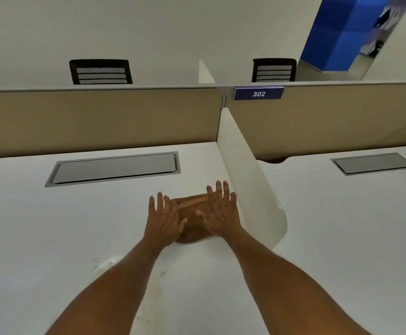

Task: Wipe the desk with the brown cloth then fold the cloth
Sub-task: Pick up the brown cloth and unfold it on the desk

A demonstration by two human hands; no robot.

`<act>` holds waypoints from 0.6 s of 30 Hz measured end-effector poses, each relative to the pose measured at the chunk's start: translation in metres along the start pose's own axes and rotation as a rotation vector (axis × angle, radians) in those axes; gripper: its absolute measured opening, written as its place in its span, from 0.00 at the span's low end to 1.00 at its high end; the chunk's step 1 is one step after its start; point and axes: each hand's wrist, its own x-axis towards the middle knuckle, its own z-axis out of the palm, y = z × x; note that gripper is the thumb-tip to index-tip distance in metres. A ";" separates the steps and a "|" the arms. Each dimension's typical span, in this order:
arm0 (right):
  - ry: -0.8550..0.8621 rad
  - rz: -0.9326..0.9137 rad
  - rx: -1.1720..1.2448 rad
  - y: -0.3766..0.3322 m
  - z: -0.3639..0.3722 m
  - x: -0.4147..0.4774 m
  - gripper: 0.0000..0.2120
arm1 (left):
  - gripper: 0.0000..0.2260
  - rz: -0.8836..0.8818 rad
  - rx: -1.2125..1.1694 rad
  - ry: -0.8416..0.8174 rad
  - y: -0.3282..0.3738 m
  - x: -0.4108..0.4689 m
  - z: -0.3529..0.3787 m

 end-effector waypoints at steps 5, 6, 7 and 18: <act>-0.147 0.028 -0.006 0.004 0.019 -0.005 0.40 | 0.28 -0.061 -0.044 -0.052 0.002 -0.006 0.011; -0.162 0.022 -0.014 0.003 0.020 -0.004 0.39 | 0.28 -0.081 -0.048 -0.070 0.003 -0.006 0.010; -0.172 0.017 -0.025 0.002 0.020 -0.003 0.39 | 0.28 -0.094 -0.041 -0.064 0.004 -0.006 0.011; -0.106 0.183 0.018 0.019 0.030 -0.019 0.36 | 0.33 -0.437 -0.269 -0.150 0.025 -0.006 0.008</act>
